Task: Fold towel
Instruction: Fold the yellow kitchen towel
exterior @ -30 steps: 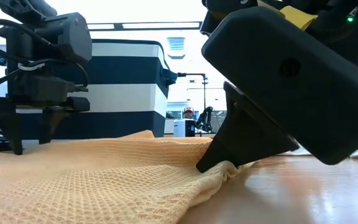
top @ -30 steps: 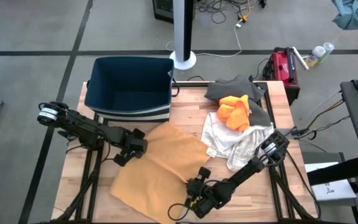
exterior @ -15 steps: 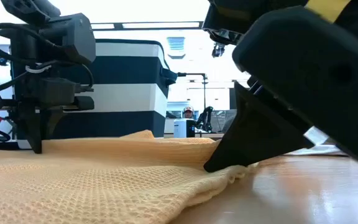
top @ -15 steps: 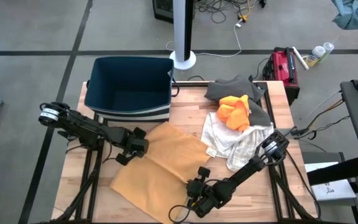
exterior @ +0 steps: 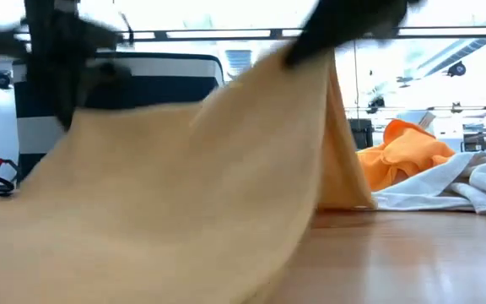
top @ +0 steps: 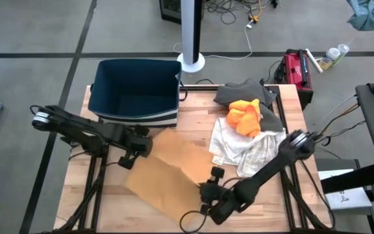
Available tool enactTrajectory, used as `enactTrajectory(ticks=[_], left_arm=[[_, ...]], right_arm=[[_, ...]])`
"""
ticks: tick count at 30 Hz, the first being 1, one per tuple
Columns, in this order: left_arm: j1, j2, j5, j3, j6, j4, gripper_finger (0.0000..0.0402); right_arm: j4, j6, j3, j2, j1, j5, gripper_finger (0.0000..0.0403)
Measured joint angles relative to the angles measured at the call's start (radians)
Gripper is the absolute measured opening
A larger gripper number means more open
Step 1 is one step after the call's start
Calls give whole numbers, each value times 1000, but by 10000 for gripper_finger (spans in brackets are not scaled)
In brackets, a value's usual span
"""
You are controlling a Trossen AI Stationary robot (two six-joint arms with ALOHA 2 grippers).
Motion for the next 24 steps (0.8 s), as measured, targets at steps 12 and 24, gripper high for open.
enactTrajectory(ticks=[12, 24], left_arm=[[-106, -211, -20, 311, -102, -27, 0], [-331, -218, -20, 430, -208, -27, 0]], right_arm=[[-40, -217, 3, -325, -7, 33, 13], [-39, -295, 55, -398, 65, 1, 10]])
